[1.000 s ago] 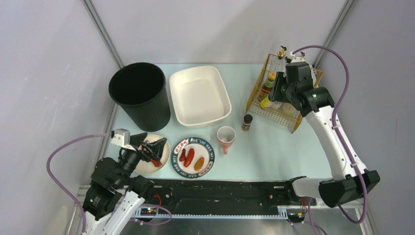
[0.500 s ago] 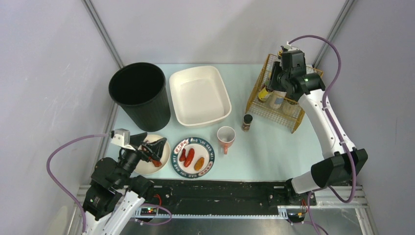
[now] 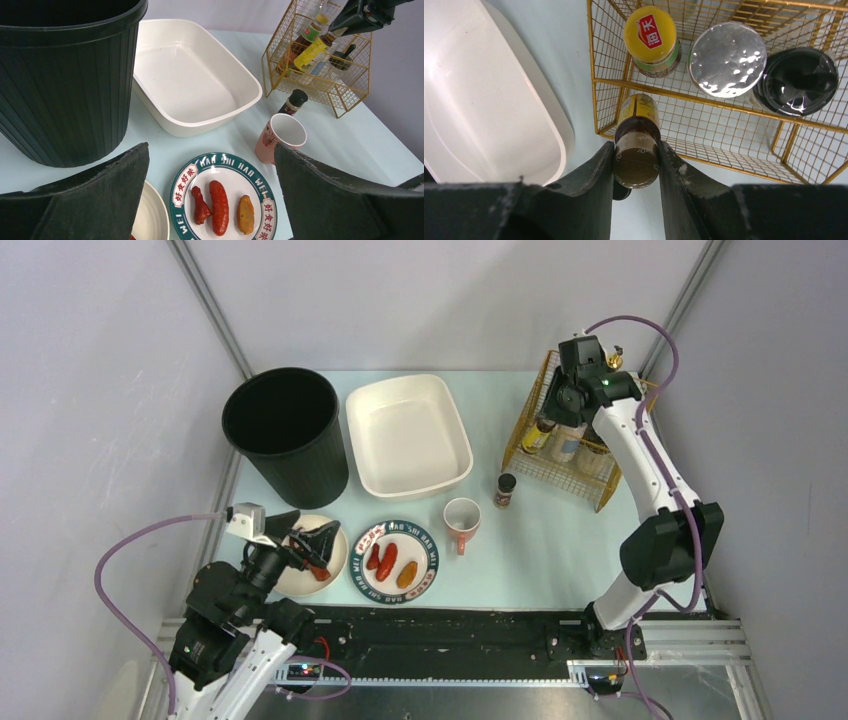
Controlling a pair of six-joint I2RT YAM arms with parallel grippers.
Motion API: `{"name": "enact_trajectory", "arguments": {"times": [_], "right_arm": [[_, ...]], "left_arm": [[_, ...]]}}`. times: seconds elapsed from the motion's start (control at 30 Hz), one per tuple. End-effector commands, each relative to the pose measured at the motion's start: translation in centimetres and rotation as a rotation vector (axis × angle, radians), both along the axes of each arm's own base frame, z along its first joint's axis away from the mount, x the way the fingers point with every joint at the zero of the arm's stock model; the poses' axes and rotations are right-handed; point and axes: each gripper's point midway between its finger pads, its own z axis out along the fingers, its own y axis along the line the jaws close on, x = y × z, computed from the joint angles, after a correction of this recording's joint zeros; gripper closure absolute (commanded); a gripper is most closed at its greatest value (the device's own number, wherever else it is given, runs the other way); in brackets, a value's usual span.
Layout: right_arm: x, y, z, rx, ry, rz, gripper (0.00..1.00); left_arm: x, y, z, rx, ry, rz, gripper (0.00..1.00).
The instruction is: Clear the kitchen counter
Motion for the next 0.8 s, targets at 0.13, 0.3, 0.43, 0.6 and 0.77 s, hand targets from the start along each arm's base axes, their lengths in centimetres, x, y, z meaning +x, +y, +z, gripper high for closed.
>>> {"name": "enact_trajectory", "arguments": {"times": [0.13,0.3,0.43,0.6,0.77], "right_arm": [[2.0,0.2,1.5,0.052,-0.012,-0.068,1.0],[2.5,1.0,-0.1,0.048,-0.002,-0.043,1.0],[2.8,1.5,-1.3,0.028,0.018,-0.03,1.0],[2.9,1.8,-2.5,-0.008,0.039,-0.024,1.0],[2.7,1.5,-3.7,-0.061,0.066,-0.041,1.0]], "left_arm": [[0.4,0.1,0.0,0.002,-0.003,0.016,0.02],[0.4,0.2,0.0,0.002,-0.003,0.019,0.02],[0.4,0.2,0.0,0.001,-0.004,0.02,0.02],[0.4,0.2,0.1,-0.001,-0.007,0.021,0.02],[0.4,0.2,0.1,-0.002,-0.007,0.021,0.02]]}}
